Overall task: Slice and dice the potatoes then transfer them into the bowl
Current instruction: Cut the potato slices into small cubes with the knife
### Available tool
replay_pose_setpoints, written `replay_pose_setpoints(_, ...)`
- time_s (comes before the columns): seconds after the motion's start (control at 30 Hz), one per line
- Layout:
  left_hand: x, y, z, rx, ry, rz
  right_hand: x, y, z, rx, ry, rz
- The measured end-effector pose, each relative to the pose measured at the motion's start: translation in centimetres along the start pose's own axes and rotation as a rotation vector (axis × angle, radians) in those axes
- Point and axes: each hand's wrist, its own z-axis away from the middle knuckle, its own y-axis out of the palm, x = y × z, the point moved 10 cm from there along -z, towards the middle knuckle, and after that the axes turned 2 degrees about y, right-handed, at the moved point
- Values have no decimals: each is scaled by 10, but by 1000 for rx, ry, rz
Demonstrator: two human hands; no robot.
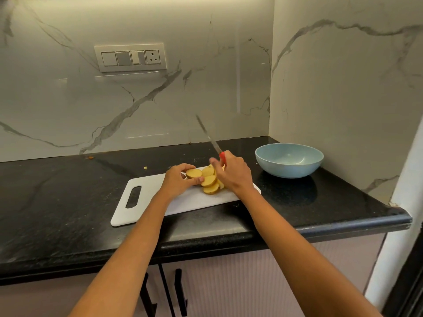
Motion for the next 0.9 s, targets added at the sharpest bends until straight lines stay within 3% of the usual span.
replay_pose_setpoints(0.2,1,-8,-2,-65,-17,162,6,18,4,152,-89,177)
replay_pose_setpoints(0.43,-9,-10,1,-80,9,296,8,8,3,58,-67,68)
replay_pose_setpoints(0.53,-11,-11,2,-80,0,353,15,12,4,94,-113,41)
replay_pose_setpoints(0.9,-12,4,1,45,12,331,6,-2,1,-2,-49,41)
